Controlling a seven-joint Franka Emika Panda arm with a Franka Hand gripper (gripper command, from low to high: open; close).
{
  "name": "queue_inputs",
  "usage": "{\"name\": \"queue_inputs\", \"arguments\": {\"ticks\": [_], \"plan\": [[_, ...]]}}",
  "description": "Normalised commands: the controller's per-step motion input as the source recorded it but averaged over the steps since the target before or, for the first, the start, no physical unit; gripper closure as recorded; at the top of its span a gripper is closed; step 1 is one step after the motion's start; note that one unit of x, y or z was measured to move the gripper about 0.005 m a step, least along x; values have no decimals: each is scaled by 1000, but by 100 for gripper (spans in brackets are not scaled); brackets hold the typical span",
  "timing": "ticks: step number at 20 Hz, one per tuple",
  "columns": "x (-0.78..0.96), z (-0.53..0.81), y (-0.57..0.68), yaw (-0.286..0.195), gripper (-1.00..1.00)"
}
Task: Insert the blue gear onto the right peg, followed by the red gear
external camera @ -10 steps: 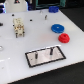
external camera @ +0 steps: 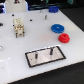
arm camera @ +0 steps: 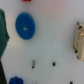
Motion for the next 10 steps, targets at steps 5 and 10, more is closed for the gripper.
{"name": "queue_inputs", "arguments": {"ticks": [5,10], "plan": [[-313,-341,607,0,-100],[-288,-477,441,0,-100]]}}
